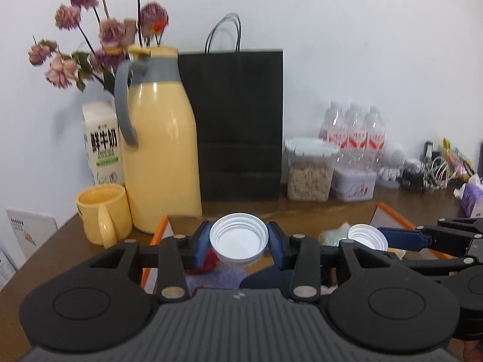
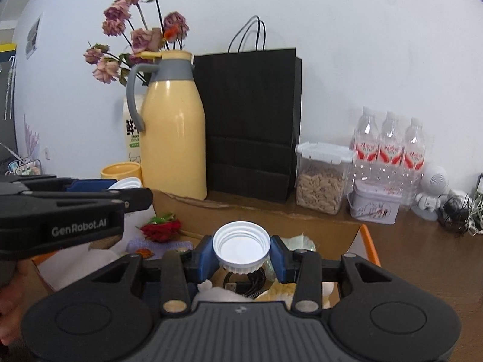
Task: Organize objects
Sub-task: 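Carry both white caps with both grippers over the box, then open both grippers to drop the white caps into the box, then withdraw both grippers from the box toward the loose items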
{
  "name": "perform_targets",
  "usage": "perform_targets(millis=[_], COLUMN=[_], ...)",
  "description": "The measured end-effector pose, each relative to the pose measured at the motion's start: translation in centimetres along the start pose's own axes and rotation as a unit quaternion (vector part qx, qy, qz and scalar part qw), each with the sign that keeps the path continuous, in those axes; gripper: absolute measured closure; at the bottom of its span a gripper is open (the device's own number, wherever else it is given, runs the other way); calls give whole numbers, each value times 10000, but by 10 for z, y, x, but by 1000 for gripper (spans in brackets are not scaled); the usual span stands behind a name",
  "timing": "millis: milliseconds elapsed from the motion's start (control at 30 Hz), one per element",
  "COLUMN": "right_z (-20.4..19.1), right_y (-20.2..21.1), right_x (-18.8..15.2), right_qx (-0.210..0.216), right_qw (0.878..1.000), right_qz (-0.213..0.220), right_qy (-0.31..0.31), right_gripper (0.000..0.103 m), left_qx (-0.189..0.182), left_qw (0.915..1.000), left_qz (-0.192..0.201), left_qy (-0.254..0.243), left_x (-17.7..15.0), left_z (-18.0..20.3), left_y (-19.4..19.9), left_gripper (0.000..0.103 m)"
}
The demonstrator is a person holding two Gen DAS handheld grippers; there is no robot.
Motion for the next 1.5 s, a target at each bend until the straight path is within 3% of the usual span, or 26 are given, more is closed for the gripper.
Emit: perform_targets(millis=[167,233,267,300,333,367,400,1000,1500], right_z=[2,1,2,3,4,4,4,-1,-6], right_y=[-4,-1,1,3,6,8,10,31,79], right_x=[-8,-10,-10,-11,-11,-12,-12,-9,-26], right_qx=[-23,-43,-98,-176,-247,-287,-301,-364,-272], right_qw=[9999,9999,9999,9998,9997,9996,9995,9993,9995], right_qz=[-136,-121,-105,-83,-50,-20,0,84,110], right_qy=[-9,-4,-1,-11,-19,-13,-8,12,74], right_gripper=[64,61,47,28,19,6,1,0,0], left_qx=[38,95,142,199,270,339,408,570,445], left_qw=[9999,9999,9997,9996,9994,9991,9986,9975,9982], left_qz=[-65,-4,37,83,137,198,298,401,396], left_qy=[-79,-139,-170,-187,-187,-168,-140,-148,31], left_x=[-6,-7,-7,-7,-6,-5,-3,-1,-15], left_z=[0,0,0,-1,-3,-5,-6,-5,-21], left_y=[0,3,5,7,9,11,14,29,79], left_gripper=[62,53,47,31,12,3,0,0,0])
Point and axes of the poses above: each gripper's, at about its wrist camera, not at the fingertips, and y roughly against the way its jaws point, z to its right, x to its top, the point moved 4 cm from there along -y, roughly the way its jaws point, and after that the axes turned 10 degrees about z, right-handed, at the moved point
